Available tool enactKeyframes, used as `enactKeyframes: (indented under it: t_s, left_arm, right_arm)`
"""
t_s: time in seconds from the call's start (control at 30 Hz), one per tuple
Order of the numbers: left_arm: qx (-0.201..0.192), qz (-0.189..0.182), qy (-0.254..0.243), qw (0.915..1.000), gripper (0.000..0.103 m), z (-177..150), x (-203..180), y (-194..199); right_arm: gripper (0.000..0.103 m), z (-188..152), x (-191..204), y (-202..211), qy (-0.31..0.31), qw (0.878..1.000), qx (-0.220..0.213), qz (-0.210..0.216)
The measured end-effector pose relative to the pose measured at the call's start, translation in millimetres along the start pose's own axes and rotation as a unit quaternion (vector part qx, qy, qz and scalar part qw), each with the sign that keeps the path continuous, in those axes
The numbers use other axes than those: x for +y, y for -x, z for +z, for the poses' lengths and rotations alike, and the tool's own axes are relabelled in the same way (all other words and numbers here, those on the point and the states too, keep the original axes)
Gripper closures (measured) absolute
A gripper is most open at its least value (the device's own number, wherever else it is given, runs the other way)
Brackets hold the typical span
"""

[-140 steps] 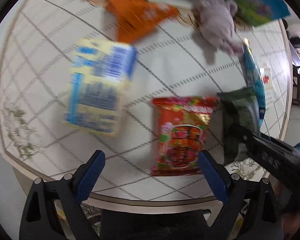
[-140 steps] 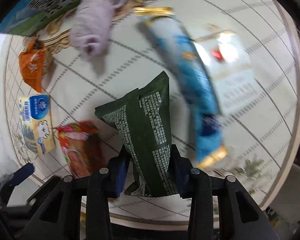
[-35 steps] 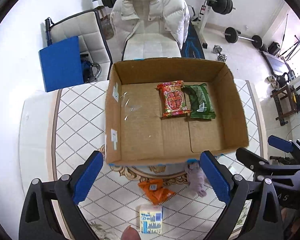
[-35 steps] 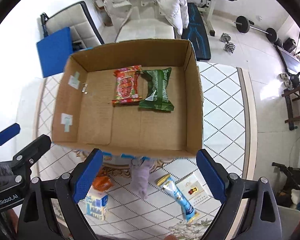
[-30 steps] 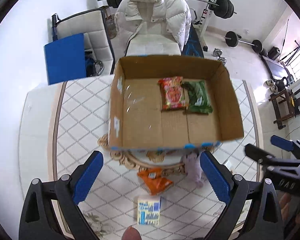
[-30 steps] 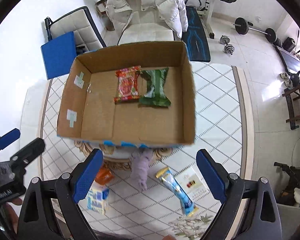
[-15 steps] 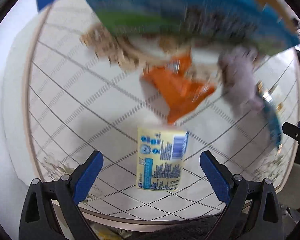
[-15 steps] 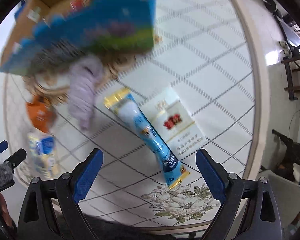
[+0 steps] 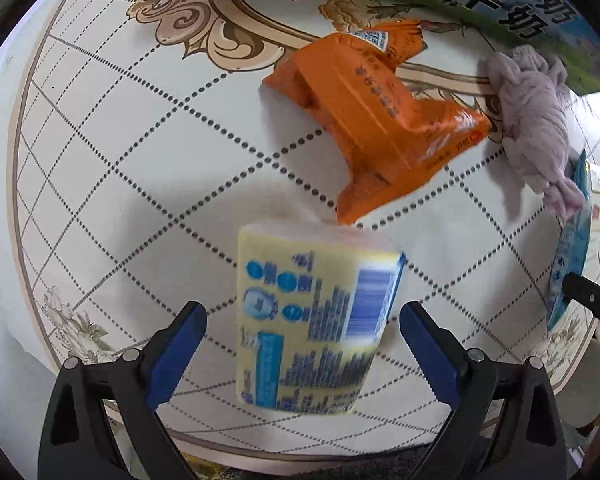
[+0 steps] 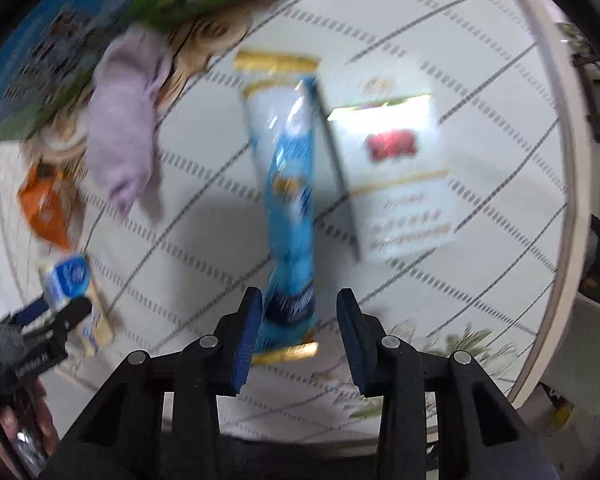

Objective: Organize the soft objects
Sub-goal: 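Grasp the yellow milk carton with the left gripper while the right grasps the lilac cloth, then carry carton and cloth into the box and release both beside the bags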

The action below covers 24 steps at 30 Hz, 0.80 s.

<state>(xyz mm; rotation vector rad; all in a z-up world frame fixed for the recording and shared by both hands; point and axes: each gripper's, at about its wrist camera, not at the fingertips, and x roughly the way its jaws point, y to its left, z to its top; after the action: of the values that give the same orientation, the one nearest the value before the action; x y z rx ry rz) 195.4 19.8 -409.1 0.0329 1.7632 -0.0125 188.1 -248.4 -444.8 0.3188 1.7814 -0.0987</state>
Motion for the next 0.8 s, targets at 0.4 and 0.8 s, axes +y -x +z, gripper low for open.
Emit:
enactKeyframes:
  t_s: [0.4,0.8]
  left_arm:
    - [-0.015,-0.005,0.019,0.9997,0.041,16,-2,-1]
    - [-0.042,-0.011,0.045,0.998,0.041,0,13,31]
  right_arm:
    - [0.059,17,54,37,0.015,0.996,-0.075,0.036]
    - [0.053,71,108,5,-0.032,0.991,-0.034,0.125]
